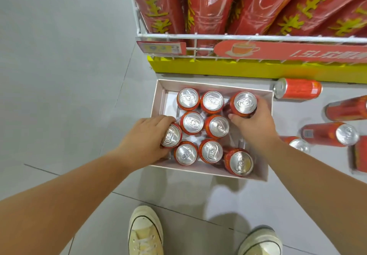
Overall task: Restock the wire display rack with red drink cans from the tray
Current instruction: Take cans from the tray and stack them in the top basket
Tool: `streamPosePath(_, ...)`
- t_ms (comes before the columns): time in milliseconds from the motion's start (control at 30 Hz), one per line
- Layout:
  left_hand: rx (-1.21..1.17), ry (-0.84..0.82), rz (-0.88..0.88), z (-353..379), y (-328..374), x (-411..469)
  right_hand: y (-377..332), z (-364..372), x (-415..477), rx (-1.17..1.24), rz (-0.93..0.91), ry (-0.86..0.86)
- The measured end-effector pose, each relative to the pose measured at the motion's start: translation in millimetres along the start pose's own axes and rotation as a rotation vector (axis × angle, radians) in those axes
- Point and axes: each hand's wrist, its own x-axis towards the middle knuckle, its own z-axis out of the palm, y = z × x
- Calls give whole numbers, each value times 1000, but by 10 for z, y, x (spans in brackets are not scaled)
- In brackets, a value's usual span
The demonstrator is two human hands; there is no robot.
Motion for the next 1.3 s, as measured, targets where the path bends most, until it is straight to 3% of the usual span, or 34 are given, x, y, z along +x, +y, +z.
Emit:
streamPosePath(200, -217, 40, -103, -121, 66, 17, 19, 55, 46, 77, -9, 47)
streamPosePath(467, -881, 107, -320, -671, 236, -3, -297, -376, -206, 264, -11, -75)
streamPosePath(600, -1065, 125, -359, -1090, 522, -26, -634, -667, -504, 314, -59, -189)
streamPosePath(867, -1277, 73, -327, -2306, 1310, -270, -1613, -1459, -1317, 400, -182, -244)
streamPosePath(1300, -1398, 103, -42, -5271, 2589, -1136, -3820, -3403, -2831, 427, -388, 7)
